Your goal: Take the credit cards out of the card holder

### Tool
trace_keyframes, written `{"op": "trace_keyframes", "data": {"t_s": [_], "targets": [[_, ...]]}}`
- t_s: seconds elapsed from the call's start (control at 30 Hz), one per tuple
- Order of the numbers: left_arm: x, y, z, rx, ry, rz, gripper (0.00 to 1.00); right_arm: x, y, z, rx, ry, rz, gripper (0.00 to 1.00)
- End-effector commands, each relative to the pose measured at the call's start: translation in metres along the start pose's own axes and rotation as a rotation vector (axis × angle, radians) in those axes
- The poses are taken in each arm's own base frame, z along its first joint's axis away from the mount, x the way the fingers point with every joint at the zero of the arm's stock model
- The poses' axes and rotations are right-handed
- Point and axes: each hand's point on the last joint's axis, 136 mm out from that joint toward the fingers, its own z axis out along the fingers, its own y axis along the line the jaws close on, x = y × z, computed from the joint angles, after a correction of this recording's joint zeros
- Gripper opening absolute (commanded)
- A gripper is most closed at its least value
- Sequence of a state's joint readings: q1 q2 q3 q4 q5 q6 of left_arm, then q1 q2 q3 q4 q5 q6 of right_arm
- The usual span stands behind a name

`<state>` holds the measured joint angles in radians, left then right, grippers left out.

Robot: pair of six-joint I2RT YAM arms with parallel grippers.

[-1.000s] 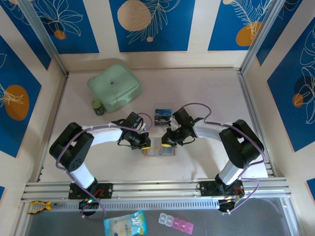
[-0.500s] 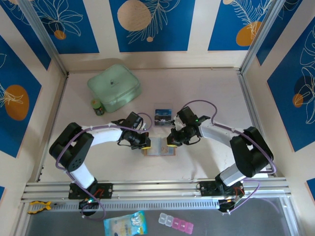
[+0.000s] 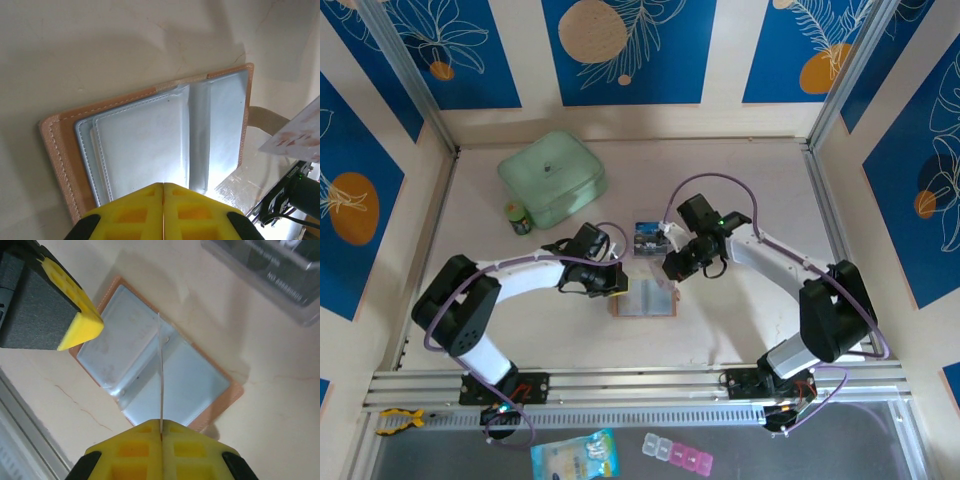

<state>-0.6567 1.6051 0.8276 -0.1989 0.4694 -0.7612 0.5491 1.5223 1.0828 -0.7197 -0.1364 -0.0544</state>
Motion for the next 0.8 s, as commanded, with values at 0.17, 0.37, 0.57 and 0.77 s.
{"op": "trace_keyframes", "data": {"t_s": [0.17, 0.37, 0.57, 0.77], "targets": [[-0.022, -0.008, -0.022, 0.021, -0.09, 0.0, 0.1, -0.018, -0.027, -0.013, 0.127, 0.119, -0.377, 0.0], [-0.033, -0.005, -0.036, 0.03, -0.124, -0.029, 0.11, -0.04, -0.034, -0.014, 0.112, 0.17, -0.506, 0.0], [-0.044, -0.001, -0.049, 0.028, -0.149, -0.063, 0.12, -0.072, -0.05, -0.022, 0.117, 0.156, -0.539, 0.0], [-0.052, 0.001, -0.056, 0.03, -0.158, -0.086, 0.13, -0.1, -0.065, -0.029, 0.121, 0.124, -0.553, 0.0]]}}
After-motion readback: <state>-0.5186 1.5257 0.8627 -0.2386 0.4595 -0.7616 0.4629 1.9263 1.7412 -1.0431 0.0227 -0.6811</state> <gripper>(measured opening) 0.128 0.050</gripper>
